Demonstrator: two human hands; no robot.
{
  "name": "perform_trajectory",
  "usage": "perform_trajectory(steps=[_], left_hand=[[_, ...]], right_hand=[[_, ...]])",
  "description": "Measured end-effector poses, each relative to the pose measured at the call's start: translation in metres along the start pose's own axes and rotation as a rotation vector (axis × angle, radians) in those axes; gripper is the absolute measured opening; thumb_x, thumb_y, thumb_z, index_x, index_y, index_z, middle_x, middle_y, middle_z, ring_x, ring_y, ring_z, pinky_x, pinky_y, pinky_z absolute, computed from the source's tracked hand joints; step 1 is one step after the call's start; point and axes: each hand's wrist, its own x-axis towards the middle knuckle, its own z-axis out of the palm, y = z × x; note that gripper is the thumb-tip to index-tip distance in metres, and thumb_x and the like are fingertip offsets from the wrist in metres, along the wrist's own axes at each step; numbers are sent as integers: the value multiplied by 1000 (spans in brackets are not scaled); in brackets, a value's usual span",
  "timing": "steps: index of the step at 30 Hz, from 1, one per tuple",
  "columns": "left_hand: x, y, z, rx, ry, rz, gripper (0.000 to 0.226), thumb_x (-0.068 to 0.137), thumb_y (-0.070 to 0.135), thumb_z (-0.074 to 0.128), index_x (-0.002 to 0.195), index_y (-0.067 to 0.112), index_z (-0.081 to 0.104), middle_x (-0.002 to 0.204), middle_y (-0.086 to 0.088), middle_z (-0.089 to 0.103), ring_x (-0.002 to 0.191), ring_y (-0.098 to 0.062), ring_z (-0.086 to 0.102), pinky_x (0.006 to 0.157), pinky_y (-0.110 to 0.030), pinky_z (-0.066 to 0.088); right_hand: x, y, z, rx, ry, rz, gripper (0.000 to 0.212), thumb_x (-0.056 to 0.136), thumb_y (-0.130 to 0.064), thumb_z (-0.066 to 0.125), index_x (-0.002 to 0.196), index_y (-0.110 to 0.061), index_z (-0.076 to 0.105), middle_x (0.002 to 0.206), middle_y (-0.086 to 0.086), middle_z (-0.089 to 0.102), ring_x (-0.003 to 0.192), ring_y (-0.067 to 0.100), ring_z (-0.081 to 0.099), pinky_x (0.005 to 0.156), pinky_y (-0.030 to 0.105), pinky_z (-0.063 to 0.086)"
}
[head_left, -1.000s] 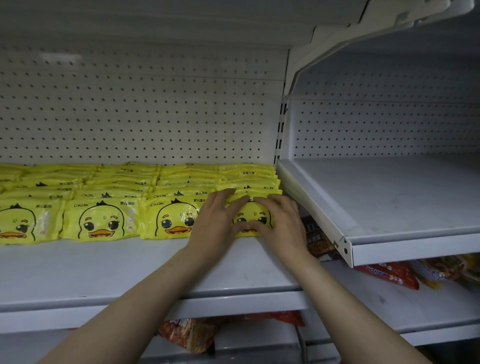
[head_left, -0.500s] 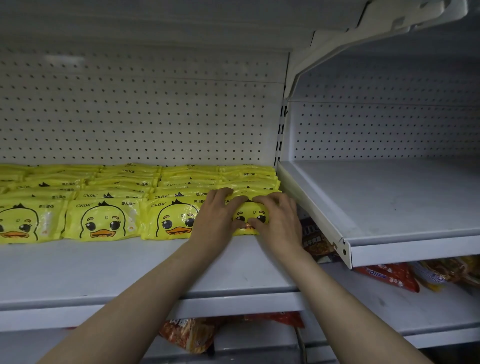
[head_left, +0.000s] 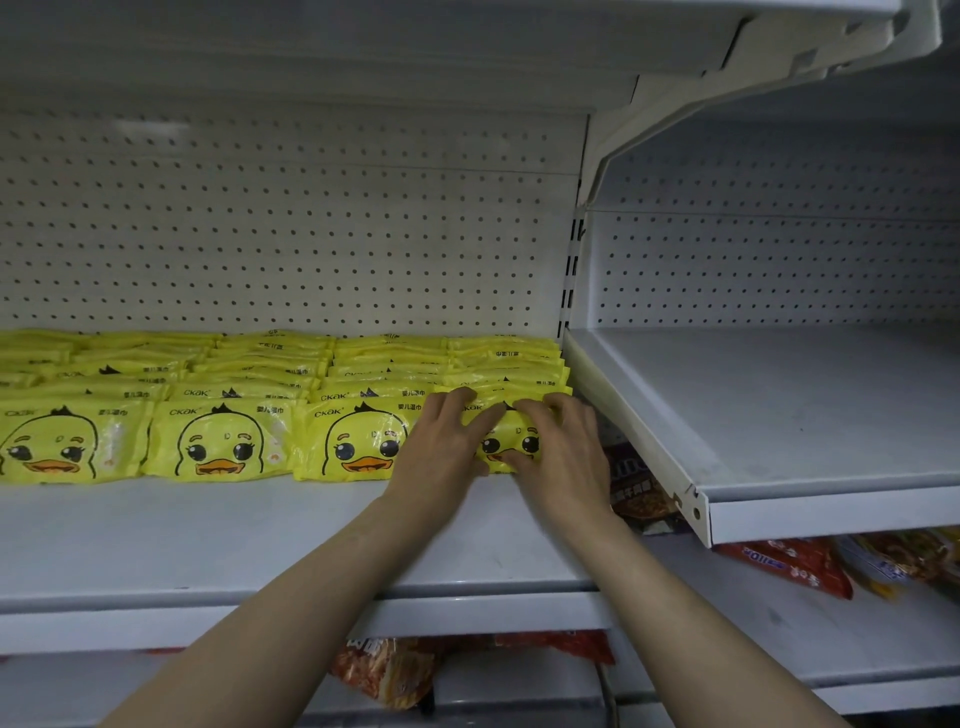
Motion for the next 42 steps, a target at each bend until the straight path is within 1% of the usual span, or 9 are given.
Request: perform_trajectory(steps=[3, 6, 11, 15, 19, 26, 34, 39, 42], left_hand=[[0, -2, -2, -7, -13, 12, 85, 59, 27, 88, 135, 25, 51, 128, -11, 50, 109, -32, 47, 88, -40, 49], [-14, -13, -12, -20, -1, 26, 82, 61, 31, 86, 135, 25, 52, 134, -12, 49, 119, -32, 46, 88, -42, 50], [-54, -64, -45, 4, 84, -165, 71, 68, 29, 82, 133, 24, 54, 131, -12, 51, 115, -33, 47, 88, -44, 50], [-77, -97, -61, 16, 14, -290, 71, 74, 29, 79, 137, 28, 48, 134, -8, 44, 119, -31, 44, 84, -43, 52], [-77, -113, -55, 30, -27, -249, 75, 70, 28, 82, 137, 29, 49, 130, -9, 48, 116, -33, 48, 81, -43, 53], [-61, -128, -41, 9, -16, -186, 81, 61, 23, 87, 133, 30, 50, 119, -7, 52, 104, -30, 52, 68, -41, 55], [-60, -139, -43, -77, -57, -138, 80, 70, 24, 81, 141, 30, 44, 126, -7, 47, 115, -28, 46, 84, -39, 48], [-61, -136, -61, -126, -182, -177, 82, 77, 33, 75, 147, 32, 32, 140, -4, 37, 130, -24, 35, 97, -37, 42], [-59, -135, -79, -115, -223, -242, 81, 78, 34, 75, 147, 31, 33, 143, -5, 35, 134, -25, 32, 101, -42, 42]], right_hand=[[-1, -4, 0, -40, -3, 5, 56, 76, -33, 80, 126, -29, 56, 130, 2, 45, 122, 25, 39, 80, 37, 51], [-2, -14, 0, -102, -9, 4, 56, 78, -35, 76, 129, -25, 55, 137, 5, 44, 128, 27, 35, 90, 41, 49], [-1, -55, 12, 24, -16, -130, 60, 77, -42, 77, 132, -25, 57, 144, 5, 45, 136, 27, 35, 105, 44, 39], [3, -91, 31, 76, -52, -234, 60, 78, -46, 76, 132, -26, 59, 145, 7, 48, 135, 30, 40, 114, 47, 31], [5, -113, 49, 15, -136, -240, 68, 75, -48, 77, 135, -27, 56, 146, 6, 47, 136, 28, 40, 119, 46, 18], [3, -115, 62, -97, -87, -224, 67, 74, -44, 77, 135, -29, 52, 142, 3, 49, 136, 25, 41, 120, 42, 14], [1, -122, 61, -141, -100, -199, 67, 77, -43, 74, 137, -29, 49, 145, 4, 47, 139, 25, 37, 120, 44, 13], [2, -124, 50, -156, -214, -180, 68, 81, -45, 69, 143, -32, 43, 153, 2, 38, 144, 23, 29, 121, 44, 11], [13, -129, 39, -184, -294, -172, 67, 81, -48, 69, 142, -31, 45, 151, 2, 41, 141, 25, 33, 119, 43, 19]])
